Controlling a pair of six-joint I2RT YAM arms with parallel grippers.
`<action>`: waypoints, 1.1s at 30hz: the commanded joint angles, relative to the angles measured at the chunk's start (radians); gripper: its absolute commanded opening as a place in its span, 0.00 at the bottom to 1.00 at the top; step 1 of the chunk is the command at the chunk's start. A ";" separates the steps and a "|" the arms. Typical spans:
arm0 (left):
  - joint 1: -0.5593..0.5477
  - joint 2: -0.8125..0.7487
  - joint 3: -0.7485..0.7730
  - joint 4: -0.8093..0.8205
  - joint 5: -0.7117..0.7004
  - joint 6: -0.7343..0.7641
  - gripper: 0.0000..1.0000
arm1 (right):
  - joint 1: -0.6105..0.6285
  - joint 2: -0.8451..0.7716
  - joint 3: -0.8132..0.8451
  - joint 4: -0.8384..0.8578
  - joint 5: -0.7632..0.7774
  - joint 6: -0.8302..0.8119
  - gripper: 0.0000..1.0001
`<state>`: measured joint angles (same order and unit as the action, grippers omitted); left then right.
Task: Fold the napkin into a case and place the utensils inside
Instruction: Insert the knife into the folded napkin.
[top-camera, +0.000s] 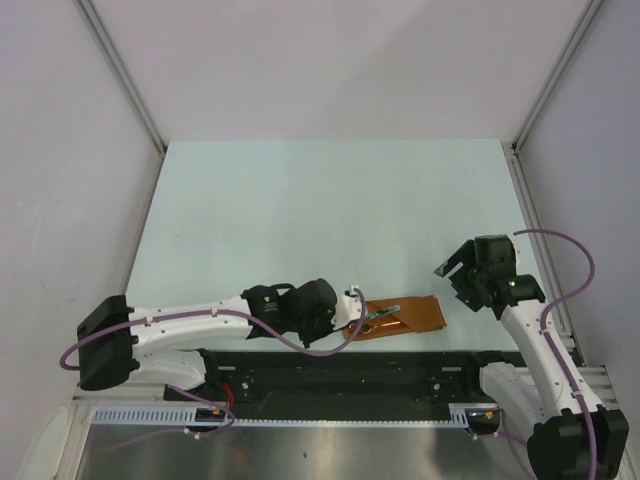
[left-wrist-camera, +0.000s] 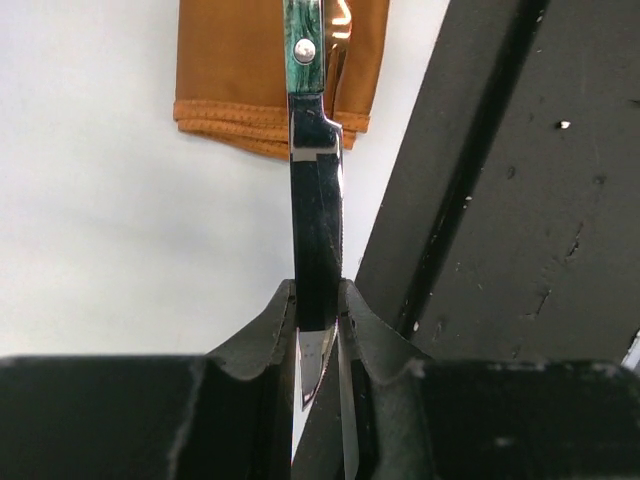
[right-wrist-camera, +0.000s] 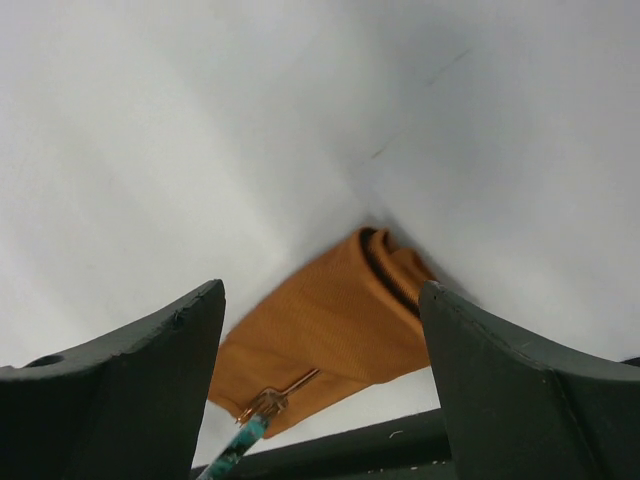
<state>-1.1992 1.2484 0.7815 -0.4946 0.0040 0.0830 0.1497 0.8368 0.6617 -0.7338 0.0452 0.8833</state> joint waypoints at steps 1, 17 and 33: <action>0.010 0.014 0.047 -0.013 0.071 0.075 0.00 | -0.099 0.021 -0.020 -0.018 -0.076 -0.112 0.84; 0.013 0.109 0.053 -0.036 0.059 0.084 0.00 | -0.122 0.134 -0.051 0.097 -0.077 -0.152 0.84; 0.047 0.163 0.067 -0.038 0.047 0.084 0.00 | -0.125 0.162 -0.074 0.146 -0.117 -0.159 0.84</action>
<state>-1.1648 1.4006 0.8009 -0.5415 0.0555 0.1413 0.0284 0.9901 0.5999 -0.6220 -0.0551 0.7391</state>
